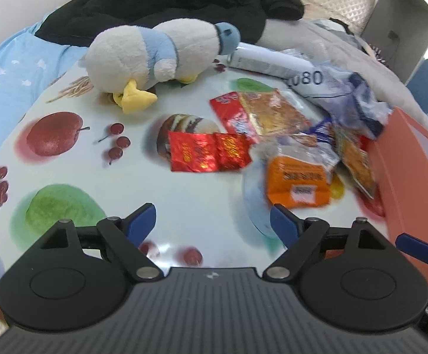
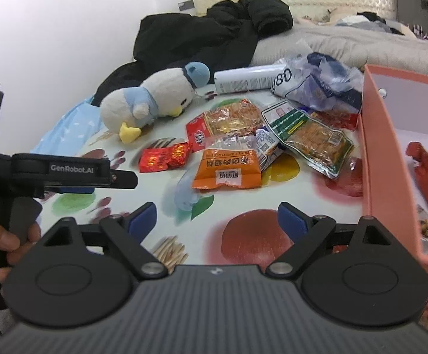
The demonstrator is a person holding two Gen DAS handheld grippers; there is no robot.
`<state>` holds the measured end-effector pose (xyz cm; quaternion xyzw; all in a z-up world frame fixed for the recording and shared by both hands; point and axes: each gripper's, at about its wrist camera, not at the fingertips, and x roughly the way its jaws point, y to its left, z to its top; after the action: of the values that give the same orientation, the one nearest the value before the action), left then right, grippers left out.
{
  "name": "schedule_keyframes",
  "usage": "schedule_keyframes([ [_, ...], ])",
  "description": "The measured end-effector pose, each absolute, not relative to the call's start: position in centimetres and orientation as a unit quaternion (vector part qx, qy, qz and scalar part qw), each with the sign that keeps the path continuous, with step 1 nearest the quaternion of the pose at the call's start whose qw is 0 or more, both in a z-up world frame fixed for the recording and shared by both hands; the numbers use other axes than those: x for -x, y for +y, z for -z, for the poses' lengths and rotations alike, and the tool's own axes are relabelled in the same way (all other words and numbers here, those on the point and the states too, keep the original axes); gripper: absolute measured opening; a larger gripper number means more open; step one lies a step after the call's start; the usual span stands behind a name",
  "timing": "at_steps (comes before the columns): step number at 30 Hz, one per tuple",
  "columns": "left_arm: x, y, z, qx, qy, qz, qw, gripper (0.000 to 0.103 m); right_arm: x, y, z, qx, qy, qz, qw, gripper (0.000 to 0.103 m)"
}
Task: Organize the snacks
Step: 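Grasp the red foil packets with left tool while right tool grasps the orange-labelled clear bag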
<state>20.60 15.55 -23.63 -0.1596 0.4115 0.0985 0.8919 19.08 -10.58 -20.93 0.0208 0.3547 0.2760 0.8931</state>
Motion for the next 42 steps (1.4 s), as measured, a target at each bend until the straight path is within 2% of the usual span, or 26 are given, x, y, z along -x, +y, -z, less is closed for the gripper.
schedule_keyframes([
  [9,-27.0,17.6,26.2,0.161,0.416,-0.092,0.890,0.088,-24.7,-7.1,24.3,0.004,0.362,-0.273,0.892,0.090],
  [15,-30.0,17.2,26.4,0.167,0.400,-0.071,0.898,0.085,-27.5,-5.2,25.6,0.032,0.339,-0.285,0.896,0.090],
  [23,-32.6,15.8,28.2,0.145,0.424,-0.053,0.892,0.065,-29.0,-3.3,27.8,0.088,0.325,-0.296,0.894,0.090],
  [29,-32.3,15.4,28.2,0.139,0.425,-0.055,0.893,0.043,-28.4,-2.7,27.9,0.117,0.313,-0.283,0.899,0.063],
  [31,-32.0,15.2,28.0,0.139,0.425,-0.055,0.893,0.043,-28.3,-2.9,27.6,0.114,0.311,-0.278,0.902,0.046],
  [34,-31.2,14.8,27.5,0.142,0.422,-0.052,0.894,0.042,-28.0,-3.4,27.2,0.110,0.310,-0.272,0.904,0.031],
  [42,-27.9,13.1,26.0,0.148,0.417,-0.044,0.896,0.042,-26.1,-5.3,25.7,0.093,0.314,-0.273,0.905,0.017],
])
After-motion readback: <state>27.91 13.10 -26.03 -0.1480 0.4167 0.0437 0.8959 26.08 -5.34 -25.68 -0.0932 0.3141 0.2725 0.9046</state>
